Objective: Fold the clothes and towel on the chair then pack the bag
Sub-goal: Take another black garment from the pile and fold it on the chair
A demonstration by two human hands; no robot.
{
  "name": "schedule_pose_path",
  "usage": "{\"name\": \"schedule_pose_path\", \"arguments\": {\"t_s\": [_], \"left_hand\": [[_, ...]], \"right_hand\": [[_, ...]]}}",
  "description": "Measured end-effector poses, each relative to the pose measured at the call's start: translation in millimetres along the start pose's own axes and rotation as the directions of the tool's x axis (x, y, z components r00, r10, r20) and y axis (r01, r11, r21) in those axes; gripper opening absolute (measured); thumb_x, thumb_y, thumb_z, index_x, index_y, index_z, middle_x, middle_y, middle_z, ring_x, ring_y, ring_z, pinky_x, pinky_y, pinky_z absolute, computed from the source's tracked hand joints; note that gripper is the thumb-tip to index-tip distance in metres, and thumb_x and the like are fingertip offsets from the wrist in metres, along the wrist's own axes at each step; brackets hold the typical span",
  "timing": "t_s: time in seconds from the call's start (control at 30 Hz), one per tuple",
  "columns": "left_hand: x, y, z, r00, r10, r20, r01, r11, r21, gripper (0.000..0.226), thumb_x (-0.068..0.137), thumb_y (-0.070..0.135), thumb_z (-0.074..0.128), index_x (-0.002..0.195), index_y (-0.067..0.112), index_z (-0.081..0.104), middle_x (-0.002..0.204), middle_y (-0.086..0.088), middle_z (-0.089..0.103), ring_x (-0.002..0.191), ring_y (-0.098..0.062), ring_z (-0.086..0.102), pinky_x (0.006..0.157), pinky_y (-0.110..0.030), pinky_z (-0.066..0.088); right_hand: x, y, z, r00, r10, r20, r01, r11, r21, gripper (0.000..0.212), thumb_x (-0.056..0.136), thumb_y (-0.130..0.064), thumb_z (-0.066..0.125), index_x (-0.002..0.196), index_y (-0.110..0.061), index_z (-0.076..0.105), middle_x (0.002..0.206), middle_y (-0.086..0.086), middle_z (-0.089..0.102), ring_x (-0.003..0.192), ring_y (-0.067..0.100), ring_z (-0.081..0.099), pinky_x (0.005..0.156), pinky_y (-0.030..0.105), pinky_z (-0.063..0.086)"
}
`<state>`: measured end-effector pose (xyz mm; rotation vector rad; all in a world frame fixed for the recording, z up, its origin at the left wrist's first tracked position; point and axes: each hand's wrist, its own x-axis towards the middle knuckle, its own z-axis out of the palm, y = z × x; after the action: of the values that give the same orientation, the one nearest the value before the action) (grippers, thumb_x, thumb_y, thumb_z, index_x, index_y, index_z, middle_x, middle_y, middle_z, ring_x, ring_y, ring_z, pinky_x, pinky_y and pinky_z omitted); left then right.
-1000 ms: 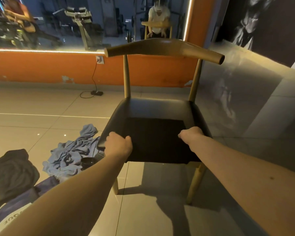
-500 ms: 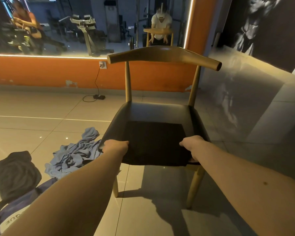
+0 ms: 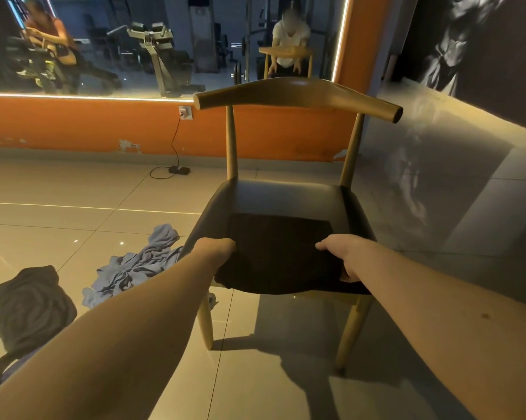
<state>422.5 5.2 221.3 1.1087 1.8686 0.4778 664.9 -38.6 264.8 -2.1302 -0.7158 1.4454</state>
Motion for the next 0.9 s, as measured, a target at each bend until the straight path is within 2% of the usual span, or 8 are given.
{"name": "schedule_pose_path", "arguments": {"t_s": [0.13, 0.3, 0.43, 0.57, 0.63, 0.7, 0.83, 0.9], "left_hand": [[11, -3, -5, 1.000, -0.026, -0.003, 0.026, 0.998, -0.066, 0.026, 0.106, 0.034, 0.054, 0.100, 0.010, 0.048, 0.095, -0.011, 0.057, 0.081, -0.025, 0.056, 0.087, -0.037, 0.048], [20, -1, -13, 0.988, -0.113, 0.104, 0.131, 0.975, -0.179, 0.044, 0.098, 0.039, 0.066, 0.121, 0.003, 0.056, 0.099, -0.012, 0.060, 0.082, -0.024, 0.059, 0.077, -0.033, 0.050], [21, 8, -13, 0.981, -0.125, 0.149, 0.145, 0.980, -0.133, 0.047, 0.095, 0.045, 0.070, 0.114, 0.004, 0.059, 0.097, -0.011, 0.062, 0.075, -0.021, 0.058, 0.058, -0.029, 0.045], [22, 18, -6, 0.989, -0.077, 0.127, 0.089, 0.992, -0.085, 0.047, 0.094, 0.048, 0.069, 0.104, 0.005, 0.052, 0.098, -0.011, 0.058, 0.084, -0.023, 0.056, 0.071, -0.030, 0.047], [24, 20, -1, 0.994, -0.028, 0.103, 0.032, 0.999, -0.042, 0.049, 0.093, 0.047, 0.070, 0.110, 0.007, 0.049, 0.113, -0.014, 0.059, 0.108, -0.033, 0.060, 0.092, -0.040, 0.047], [24, 22, 1, 0.997, 0.020, 0.073, -0.019, 1.000, -0.010, 0.046, 0.095, 0.043, 0.070, 0.112, 0.005, 0.049, 0.115, -0.014, 0.059, 0.112, -0.034, 0.058, 0.095, -0.042, 0.044], [22, 20, 3, 0.995, 0.070, 0.064, -0.071, 0.997, 0.007, 0.038, 0.098, 0.037, 0.066, 0.115, 0.004, 0.058, 0.109, -0.013, 0.065, 0.103, -0.028, 0.064, 0.088, -0.035, 0.048], [15, 18, 1, 0.995, 0.069, 0.073, -0.070, 0.997, 0.016, 0.026, 0.100, 0.032, 0.064, 0.104, 0.008, 0.058, 0.099, -0.011, 0.064, 0.088, -0.023, 0.064, 0.071, -0.028, 0.048]], "right_hand": [[14, -4, -1, 1.000, -0.006, 0.022, 0.007, 0.999, -0.038, 0.024, 0.096, -0.024, 0.066, 0.094, -0.008, 0.049, 0.097, 0.016, 0.056, 0.084, 0.031, 0.056, 0.092, 0.041, 0.050], [30, -9, -6, 0.995, 0.035, 0.096, -0.027, 0.996, -0.085, 0.028, 0.091, -0.026, 0.072, 0.104, -0.010, 0.053, 0.108, 0.017, 0.059, 0.094, 0.035, 0.058, 0.091, 0.043, 0.052], [33, -12, -7, 0.988, 0.028, 0.152, -0.015, 0.996, -0.083, 0.019, 0.096, -0.023, 0.067, 0.106, -0.009, 0.058, 0.106, 0.017, 0.066, 0.091, 0.034, 0.064, 0.073, 0.042, 0.053], [34, -12, -8, 0.986, -0.042, 0.159, 0.056, 0.995, -0.088, 0.015, 0.098, -0.020, 0.063, 0.108, -0.010, 0.059, 0.100, 0.014, 0.065, 0.085, 0.031, 0.063, 0.064, 0.039, 0.050], [42, -10, -7, 0.986, -0.104, 0.130, 0.121, 0.984, -0.129, 0.030, 0.098, -0.018, 0.064, 0.125, -0.007, 0.056, 0.100, 0.011, 0.063, 0.082, 0.027, 0.061, 0.061, 0.036, 0.048], [47, -8, -6, 0.978, -0.189, 0.090, 0.204, 0.959, -0.197, 0.047, 0.098, -0.015, 0.064, 0.140, -0.008, 0.046, 0.104, 0.008, 0.060, 0.081, 0.023, 0.057, 0.058, 0.034, 0.045], [55, -6, -8, 0.940, -0.331, 0.079, 0.340, 0.909, -0.240, 0.075, 0.097, -0.015, 0.065, 0.159, -0.018, 0.022, 0.147, 0.013, 0.046, 0.118, 0.031, 0.054, 0.082, 0.037, 0.049], [55, -5, -9, 0.908, -0.408, 0.095, 0.418, 0.868, -0.267, 0.081, 0.095, -0.014, 0.066, 0.160, -0.023, 0.019, 0.153, 0.011, 0.041, 0.132, 0.034, 0.048, 0.101, 0.044, 0.047]]}}
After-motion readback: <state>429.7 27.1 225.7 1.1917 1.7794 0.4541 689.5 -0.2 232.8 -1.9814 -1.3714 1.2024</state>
